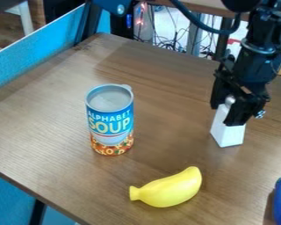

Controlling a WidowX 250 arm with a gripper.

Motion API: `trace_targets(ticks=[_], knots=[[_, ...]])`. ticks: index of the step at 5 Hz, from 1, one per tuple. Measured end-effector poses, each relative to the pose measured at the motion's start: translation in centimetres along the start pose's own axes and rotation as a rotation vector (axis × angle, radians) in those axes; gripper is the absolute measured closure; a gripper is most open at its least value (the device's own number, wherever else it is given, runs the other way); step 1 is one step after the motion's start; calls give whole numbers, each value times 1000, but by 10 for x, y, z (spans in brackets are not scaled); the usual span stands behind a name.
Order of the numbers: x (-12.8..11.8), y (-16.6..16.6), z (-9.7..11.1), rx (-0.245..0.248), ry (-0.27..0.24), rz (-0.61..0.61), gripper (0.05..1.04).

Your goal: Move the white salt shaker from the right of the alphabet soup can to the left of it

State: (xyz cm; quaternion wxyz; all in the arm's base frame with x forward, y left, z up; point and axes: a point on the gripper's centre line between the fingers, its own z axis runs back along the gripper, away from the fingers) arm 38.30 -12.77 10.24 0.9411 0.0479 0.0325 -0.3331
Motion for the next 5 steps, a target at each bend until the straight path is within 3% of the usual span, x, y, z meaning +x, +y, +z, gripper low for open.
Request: trace_targets(ticks=[1, 2, 3, 4, 5], knots=[[-6, 2, -1, -45, 19, 17, 453], [-18, 4, 39, -67, -56, 45, 453], [-64, 22, 96, -41, -209, 146, 453], [-118, 48, 125, -8, -304, 252, 453], [-161, 69, 124, 51, -281, 408, 453]])
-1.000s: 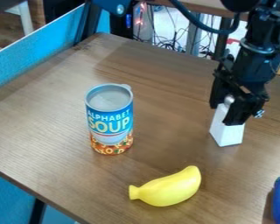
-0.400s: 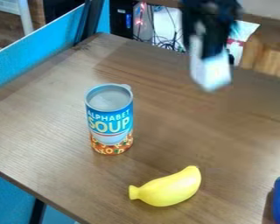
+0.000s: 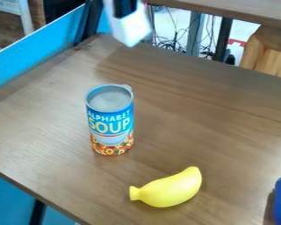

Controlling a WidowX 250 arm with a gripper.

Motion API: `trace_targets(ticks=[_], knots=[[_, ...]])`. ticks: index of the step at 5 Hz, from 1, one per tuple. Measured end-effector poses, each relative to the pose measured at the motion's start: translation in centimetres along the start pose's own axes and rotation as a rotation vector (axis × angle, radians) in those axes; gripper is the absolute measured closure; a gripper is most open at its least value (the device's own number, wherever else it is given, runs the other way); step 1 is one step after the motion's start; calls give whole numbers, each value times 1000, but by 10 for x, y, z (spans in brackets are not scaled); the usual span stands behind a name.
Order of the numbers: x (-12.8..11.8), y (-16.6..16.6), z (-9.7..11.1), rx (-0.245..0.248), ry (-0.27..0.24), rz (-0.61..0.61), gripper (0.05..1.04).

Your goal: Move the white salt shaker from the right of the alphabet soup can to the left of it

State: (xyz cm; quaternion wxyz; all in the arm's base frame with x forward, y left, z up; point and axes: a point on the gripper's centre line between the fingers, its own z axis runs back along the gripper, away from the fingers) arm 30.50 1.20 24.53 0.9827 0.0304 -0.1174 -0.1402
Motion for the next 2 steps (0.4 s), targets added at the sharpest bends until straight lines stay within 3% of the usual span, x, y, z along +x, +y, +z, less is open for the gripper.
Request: trace_targets(ticks=[1, 2], knots=[[-17, 42, 0, 80, 25, 177, 453], [-34, 86, -27, 88, 99, 307, 453]])
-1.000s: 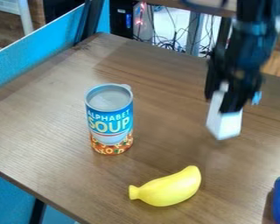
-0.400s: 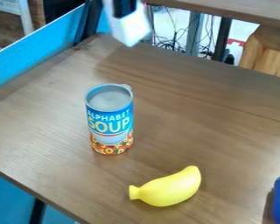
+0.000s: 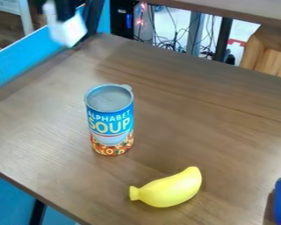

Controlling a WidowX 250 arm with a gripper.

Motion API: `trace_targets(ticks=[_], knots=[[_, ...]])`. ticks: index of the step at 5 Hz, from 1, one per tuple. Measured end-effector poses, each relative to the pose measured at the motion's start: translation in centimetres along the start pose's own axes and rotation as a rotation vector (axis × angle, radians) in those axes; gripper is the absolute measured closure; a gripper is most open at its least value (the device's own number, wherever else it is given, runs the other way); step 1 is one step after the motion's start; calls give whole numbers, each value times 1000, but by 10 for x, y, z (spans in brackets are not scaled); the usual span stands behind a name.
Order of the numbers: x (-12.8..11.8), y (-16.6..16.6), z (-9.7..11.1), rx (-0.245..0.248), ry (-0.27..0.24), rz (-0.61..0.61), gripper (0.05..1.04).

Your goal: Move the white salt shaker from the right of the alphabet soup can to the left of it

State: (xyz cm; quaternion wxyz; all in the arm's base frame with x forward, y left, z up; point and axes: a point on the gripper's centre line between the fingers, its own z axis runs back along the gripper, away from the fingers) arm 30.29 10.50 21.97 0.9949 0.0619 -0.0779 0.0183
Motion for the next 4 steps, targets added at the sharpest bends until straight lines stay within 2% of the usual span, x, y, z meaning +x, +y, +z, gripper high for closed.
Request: trace_targets(ticks=[1, 2, 3, 4], knots=[[4, 43, -47, -27, 91, 7, 453], [-2, 59, -95, -151, 147, 31, 453], [-5, 62, -121, -160, 162, 60, 453], [-8, 66, -133, -152, 216, 60, 454]])
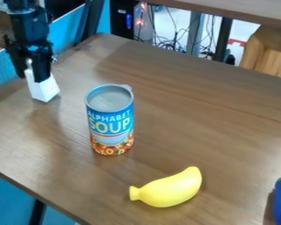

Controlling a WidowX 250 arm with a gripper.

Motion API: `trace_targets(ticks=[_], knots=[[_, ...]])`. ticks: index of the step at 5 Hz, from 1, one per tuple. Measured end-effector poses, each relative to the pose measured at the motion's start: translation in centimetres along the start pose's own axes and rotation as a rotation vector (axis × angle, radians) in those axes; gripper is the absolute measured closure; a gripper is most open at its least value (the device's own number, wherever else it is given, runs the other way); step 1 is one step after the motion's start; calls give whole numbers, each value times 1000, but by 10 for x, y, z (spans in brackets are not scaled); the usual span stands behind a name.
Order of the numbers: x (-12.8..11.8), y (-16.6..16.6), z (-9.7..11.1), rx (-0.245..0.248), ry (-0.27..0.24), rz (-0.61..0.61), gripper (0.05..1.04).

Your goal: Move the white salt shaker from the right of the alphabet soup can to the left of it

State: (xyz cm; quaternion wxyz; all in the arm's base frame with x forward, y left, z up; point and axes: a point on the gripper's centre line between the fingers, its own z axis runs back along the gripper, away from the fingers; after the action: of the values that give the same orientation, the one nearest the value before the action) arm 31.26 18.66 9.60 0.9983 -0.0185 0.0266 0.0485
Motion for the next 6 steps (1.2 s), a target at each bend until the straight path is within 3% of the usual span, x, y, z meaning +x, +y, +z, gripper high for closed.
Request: trace_targets(ticks=[1, 2, 3, 4, 5, 6], knots=[[0, 0, -1, 6, 12, -12, 454], [-1, -4, -1, 15, 46, -31, 385], [-4, -12, 2, -22, 63, -13, 105], [-1, -25, 48, 29, -49, -14, 73], [-8, -46, 97, 123, -66, -63, 77], [-18, -85, 118, 152, -93, -183, 79]])
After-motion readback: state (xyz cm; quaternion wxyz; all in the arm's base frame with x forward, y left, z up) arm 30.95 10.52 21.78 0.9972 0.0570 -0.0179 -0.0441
